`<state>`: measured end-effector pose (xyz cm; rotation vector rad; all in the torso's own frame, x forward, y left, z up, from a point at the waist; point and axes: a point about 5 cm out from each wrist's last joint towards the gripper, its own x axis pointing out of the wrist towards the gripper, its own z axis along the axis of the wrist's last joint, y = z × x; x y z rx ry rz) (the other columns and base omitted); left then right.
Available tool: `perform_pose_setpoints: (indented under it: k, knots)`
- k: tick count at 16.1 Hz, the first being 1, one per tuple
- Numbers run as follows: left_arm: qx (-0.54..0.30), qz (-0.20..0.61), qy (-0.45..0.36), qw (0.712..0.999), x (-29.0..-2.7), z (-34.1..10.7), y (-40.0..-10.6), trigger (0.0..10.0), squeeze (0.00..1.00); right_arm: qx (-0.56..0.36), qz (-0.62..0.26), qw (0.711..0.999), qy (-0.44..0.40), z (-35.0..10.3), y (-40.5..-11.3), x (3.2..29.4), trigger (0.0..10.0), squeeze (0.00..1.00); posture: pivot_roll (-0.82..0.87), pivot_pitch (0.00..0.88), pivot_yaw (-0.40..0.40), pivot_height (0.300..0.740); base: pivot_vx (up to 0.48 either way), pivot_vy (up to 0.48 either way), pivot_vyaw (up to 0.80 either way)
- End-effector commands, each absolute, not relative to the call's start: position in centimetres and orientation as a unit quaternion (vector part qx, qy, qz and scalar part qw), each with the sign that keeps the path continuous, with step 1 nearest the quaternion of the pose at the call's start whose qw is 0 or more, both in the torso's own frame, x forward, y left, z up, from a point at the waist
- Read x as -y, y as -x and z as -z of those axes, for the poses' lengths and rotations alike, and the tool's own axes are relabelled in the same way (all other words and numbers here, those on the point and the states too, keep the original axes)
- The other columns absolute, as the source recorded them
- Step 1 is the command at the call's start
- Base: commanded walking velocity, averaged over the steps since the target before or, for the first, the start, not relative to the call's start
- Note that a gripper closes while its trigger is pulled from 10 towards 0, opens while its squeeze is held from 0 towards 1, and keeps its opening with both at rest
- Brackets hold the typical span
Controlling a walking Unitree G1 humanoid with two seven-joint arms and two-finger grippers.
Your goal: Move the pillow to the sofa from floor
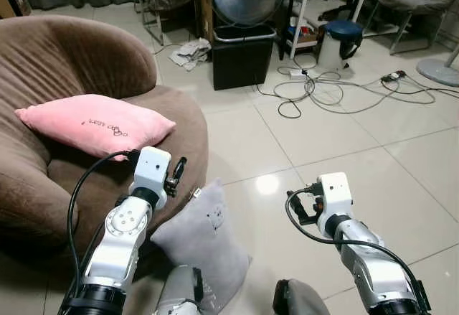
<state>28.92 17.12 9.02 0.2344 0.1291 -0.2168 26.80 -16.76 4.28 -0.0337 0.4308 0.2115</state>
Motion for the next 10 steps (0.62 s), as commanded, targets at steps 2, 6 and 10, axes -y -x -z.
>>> perform_pose_setpoints:
  k: [2,6,10]
  knots:
    - [-0.063,0.118,-0.121,0.984,-16.71,-9.2,-29.11,10.0,0.0,-0.215,-0.106,0.971,0.018,-4.36,-26.86,16.79,10.0,0.0,0.05,0.0,-0.001,0.592,0.0,0.0,0.0]
    - [-0.064,0.119,-0.122,0.983,-16.73,-9.09,-28.99,10.0,0.0,-0.216,-0.101,0.971,0.02,-4.32,-26.79,16.9,10.0,0.0,0.05,0.0,-0.003,0.582,0.0,0.0,0.0]
    - [-0.066,0.124,-0.121,0.983,-16.43,-8.91,-28.95,10.0,0.0,-0.219,-0.097,0.971,0.021,-4.13,-26.65,17.08,10.0,0.0,0.04,0.0,0.003,0.582,0.0,0.0,0.0]
